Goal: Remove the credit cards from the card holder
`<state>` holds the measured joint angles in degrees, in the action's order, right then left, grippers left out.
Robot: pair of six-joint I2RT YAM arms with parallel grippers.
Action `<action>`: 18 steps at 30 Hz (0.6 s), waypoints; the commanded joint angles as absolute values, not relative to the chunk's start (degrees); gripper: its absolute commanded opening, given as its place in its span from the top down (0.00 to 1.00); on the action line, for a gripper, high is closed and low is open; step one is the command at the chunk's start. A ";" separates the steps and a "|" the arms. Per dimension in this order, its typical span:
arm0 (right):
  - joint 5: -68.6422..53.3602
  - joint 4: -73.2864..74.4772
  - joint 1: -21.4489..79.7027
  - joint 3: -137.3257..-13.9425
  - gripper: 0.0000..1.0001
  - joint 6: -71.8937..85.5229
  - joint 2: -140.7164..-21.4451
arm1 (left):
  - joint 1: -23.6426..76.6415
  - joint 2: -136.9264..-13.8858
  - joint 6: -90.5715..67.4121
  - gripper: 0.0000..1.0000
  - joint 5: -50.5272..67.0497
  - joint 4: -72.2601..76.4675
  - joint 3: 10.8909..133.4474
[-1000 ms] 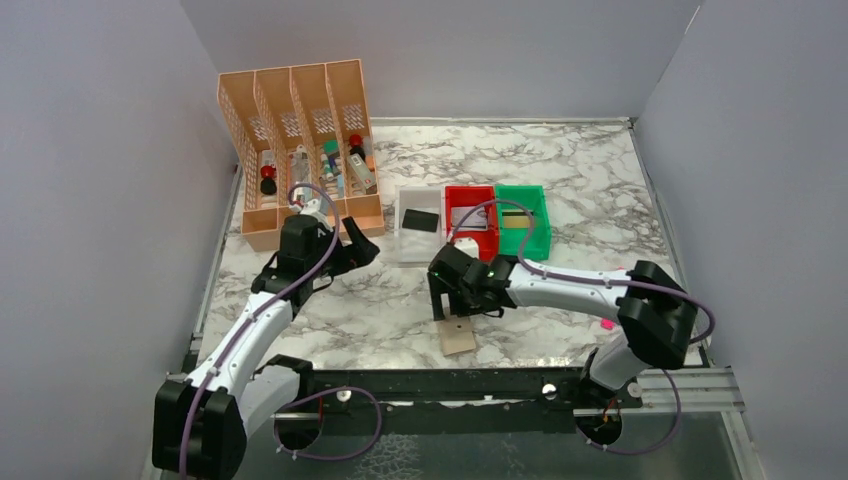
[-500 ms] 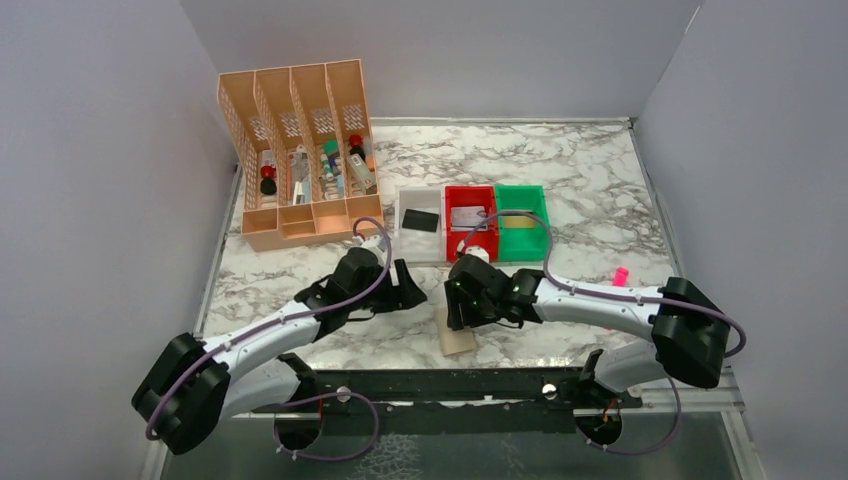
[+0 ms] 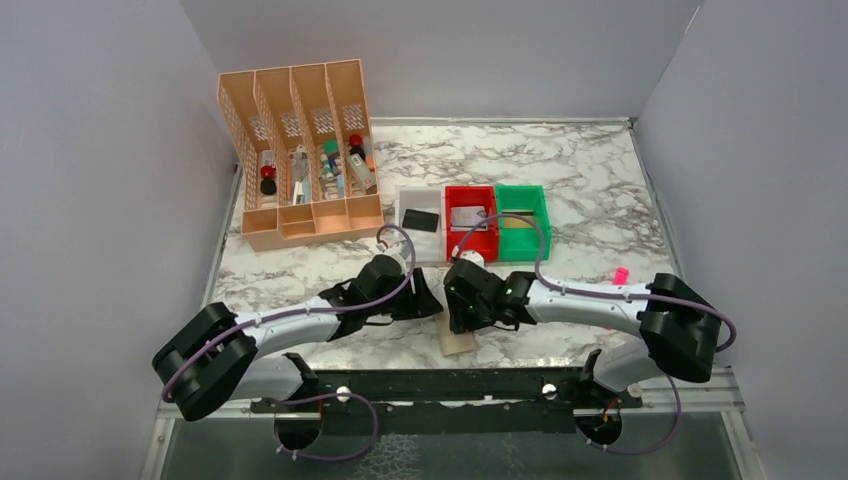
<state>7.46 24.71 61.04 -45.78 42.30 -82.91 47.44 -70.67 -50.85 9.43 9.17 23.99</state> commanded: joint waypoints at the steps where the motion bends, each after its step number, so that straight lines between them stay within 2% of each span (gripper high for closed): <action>1: 10.30 27.07 62.63 -47.00 0.52 41.18 -84.48 | 49.24 -72.18 -53.01 0.45 9.23 13.73 24.52; 6: 15.98 32.04 64.19 -49.10 0.54 44.71 -88.23 | 50.96 -73.67 -54.34 0.47 9.20 13.72 23.99; 12: 17.21 30.99 64.37 -48.36 0.68 46.91 -87.44 | 51.94 -75.01 -55.89 0.51 8.44 13.90 23.08; 18: 15.04 27.27 64.42 -47.58 0.75 46.31 -84.83 | 52.94 -77.85 -55.39 0.57 8.86 14.16 24.44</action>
<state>14.37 28.97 64.07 -48.77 45.45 -86.04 52.12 -75.92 -55.31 9.43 12.53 23.77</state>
